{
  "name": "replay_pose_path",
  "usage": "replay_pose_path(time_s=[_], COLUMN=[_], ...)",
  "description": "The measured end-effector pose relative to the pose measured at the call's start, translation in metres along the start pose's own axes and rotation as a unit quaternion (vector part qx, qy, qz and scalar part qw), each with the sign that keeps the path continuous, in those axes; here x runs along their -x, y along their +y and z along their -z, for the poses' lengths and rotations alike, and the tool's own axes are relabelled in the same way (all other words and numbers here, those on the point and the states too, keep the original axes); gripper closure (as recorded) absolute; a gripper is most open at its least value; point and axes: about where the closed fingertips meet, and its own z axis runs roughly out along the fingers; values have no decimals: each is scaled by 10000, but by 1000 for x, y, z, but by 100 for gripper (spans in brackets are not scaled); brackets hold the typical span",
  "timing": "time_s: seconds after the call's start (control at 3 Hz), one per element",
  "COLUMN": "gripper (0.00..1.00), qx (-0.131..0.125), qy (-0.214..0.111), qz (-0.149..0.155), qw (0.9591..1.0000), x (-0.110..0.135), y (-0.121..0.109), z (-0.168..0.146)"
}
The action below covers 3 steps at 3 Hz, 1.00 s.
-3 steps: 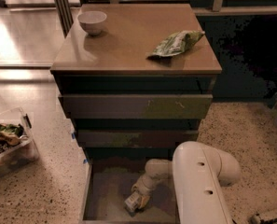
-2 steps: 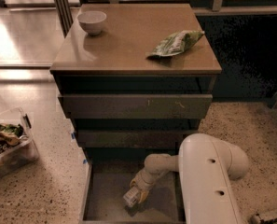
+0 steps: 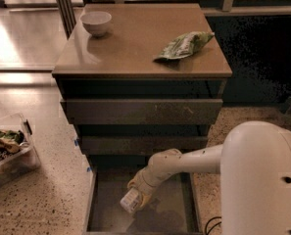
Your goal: Pick blue plastic bottle from bottom drawer and place on counter
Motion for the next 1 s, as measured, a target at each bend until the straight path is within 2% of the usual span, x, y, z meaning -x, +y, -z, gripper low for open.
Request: replay_pose_path(time_s=[0.33, 0.67, 1.0], gripper=[100, 100, 100], qx=[0, -372, -1063], qy=[0, -421, -952], qz=[0, 86, 303], qw=[10000, 9984, 9893], x=[0, 6, 22], y=[0, -19, -46], z=[0, 26, 79])
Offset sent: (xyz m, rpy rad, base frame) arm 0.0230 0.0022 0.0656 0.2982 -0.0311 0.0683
